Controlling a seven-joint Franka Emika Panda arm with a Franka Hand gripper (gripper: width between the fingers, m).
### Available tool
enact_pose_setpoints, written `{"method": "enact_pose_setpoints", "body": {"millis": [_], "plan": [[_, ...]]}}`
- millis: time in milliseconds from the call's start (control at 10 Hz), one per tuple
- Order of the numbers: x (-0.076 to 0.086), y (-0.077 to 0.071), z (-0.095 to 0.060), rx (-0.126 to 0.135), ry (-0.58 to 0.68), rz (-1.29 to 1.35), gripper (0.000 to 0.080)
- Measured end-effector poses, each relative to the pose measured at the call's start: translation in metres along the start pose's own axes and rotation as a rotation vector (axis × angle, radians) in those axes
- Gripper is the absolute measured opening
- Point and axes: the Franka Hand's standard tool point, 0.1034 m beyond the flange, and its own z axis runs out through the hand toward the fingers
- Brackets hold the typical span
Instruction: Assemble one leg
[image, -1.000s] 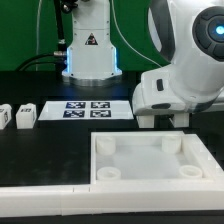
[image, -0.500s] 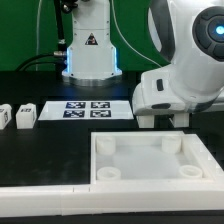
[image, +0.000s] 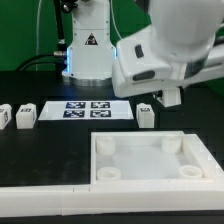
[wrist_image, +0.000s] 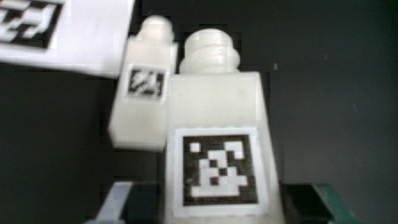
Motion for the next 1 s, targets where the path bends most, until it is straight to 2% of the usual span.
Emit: {"method": "enact_pose_setpoints", "body": {"millis": [200, 300, 500, 700, 900, 1000], "plan": [[0.004, -0.011, -0.057, -0.031, 0.252, -0.002, 0.0292], [0.001, -0.026, -0.071, -0.044, 0.357, 0.013, 0.0292], [0.009, -0.025, -0.075, -0.061, 0.581, -0.009, 0.0292], [0.009, -0.023, -0.074, -0.075, 0.746, -0.017, 0.0292], [0.034, -0.015, -0.101, -0.104, 0.977, -0.092, 0.0292], [0.043, -0.009, -0.114, -0.126, 1.060, -0.126, 0.0292]]}}
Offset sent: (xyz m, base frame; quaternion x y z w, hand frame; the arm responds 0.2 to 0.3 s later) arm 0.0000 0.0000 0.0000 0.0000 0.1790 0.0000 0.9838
